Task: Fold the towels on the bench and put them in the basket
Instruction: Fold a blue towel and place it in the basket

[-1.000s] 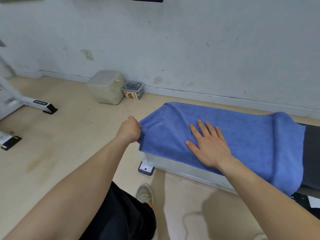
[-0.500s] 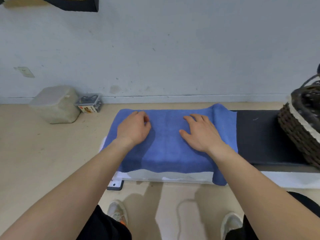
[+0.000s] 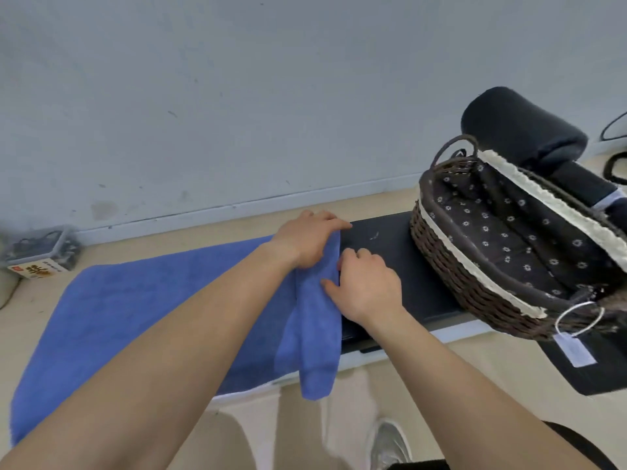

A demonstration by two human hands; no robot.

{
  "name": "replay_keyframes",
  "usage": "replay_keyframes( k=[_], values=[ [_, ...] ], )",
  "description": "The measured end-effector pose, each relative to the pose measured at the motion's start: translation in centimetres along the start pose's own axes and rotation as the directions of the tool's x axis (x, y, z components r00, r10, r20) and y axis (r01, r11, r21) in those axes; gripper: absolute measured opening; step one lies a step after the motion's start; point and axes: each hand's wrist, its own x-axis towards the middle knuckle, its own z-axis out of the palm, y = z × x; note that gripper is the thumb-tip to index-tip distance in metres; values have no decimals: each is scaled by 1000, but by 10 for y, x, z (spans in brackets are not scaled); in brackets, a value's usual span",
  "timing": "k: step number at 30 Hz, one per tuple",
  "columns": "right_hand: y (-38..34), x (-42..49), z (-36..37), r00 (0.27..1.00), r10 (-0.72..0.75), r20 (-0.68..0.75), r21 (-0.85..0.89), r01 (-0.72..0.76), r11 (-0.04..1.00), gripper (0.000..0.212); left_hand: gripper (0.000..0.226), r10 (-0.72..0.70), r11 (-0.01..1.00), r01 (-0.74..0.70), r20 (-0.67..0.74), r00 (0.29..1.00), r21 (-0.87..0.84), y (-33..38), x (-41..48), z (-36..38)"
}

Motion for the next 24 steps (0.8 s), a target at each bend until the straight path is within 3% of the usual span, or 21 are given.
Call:
replay_keyframes(
  k=[2, 6, 9, 13, 15, 19, 24],
  values=[
    [1, -1, 1, 1000, -6, -11, 24, 6, 1000, 36, 58, 30, 998, -33, 44, 999, 56, -1, 7, 2],
    [6, -3, 2, 1000, -8, -3, 111, 9, 994, 26, 23, 29, 1000, -29, -10, 1000, 9, -5, 11, -2],
    [8, -7, -3, 998, 50, -28, 226, -43, 973, 22, 12, -30, 987, 21, -60, 998, -160, -4, 10, -7],
    [18, -12, -7, 987, 159, -7, 544, -130, 829, 14, 11, -118, 936, 41, -201, 973, -349, 2, 11, -15],
    [25, -16, -10, 986, 169, 6, 641, -134, 756, 24, 10, -154, 919, 42, -258, 954, -392, 8, 14, -18],
    [42, -27, -15, 992, 118, -39, 610, -70, 789, 39, 18, -227, 914, 92, -309, 924, -396, 18, 26, -17],
    [64, -33, -13, 997, 31, -72, 370, -2, 929, 29, 20, -269, 918, 162, -269, 925, -362, 34, 45, -8]
  ],
)
